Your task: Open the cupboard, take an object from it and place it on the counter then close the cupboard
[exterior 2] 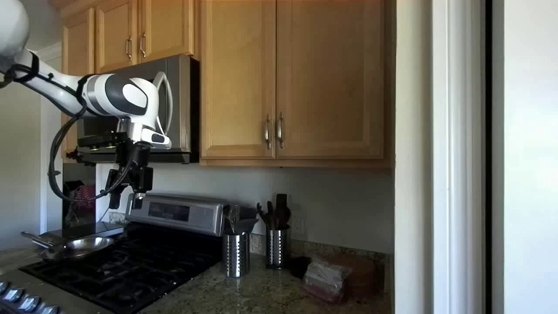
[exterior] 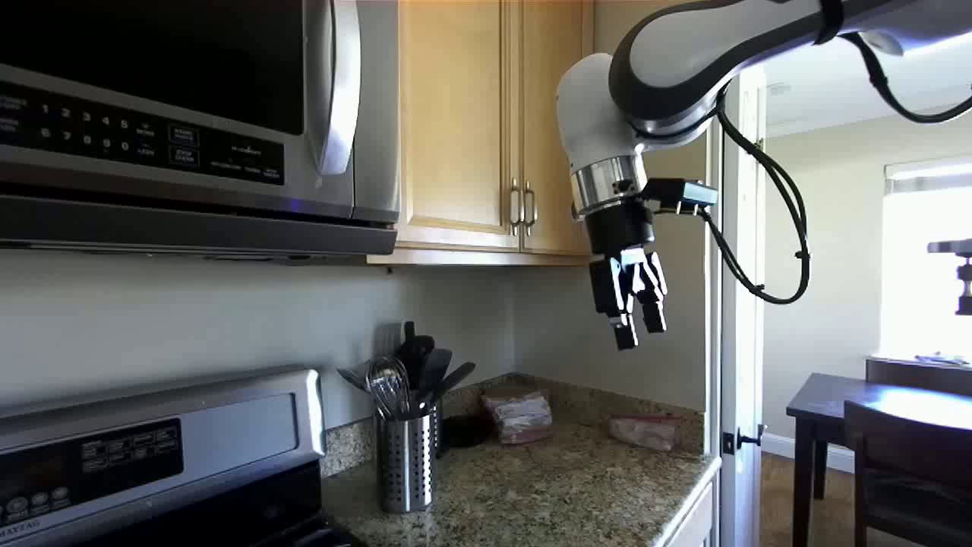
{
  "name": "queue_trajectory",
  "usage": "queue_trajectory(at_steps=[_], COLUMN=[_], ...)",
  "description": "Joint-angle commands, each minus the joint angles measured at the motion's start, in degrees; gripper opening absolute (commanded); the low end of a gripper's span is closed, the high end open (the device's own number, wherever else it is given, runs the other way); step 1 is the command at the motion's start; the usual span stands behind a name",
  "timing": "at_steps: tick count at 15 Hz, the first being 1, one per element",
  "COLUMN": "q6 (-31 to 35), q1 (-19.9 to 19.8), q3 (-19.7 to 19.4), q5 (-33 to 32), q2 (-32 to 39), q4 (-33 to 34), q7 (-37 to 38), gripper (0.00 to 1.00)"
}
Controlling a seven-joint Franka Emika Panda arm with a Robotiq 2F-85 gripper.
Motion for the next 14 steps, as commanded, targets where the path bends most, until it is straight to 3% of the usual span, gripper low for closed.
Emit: queue_trajectory(at_steps=[1, 6, 9, 14], q6=[-0.1, 0.3, 4.1, 20.6], q1=[0.9, 0.7, -0.4, -2.9], q3=[-0.8, -0.8, -2.0, -7.1], q5=[-0.2, -0.4, -1.2, -4.9], q2=[0.1, 0.3, 1.6, 4.5], q4=[0.1, -0.2, -0.9, 0.3], q7=[0.2, 0.5, 0.2, -7.5], gripper=[1.0, 1.0, 1.0, 1.0])
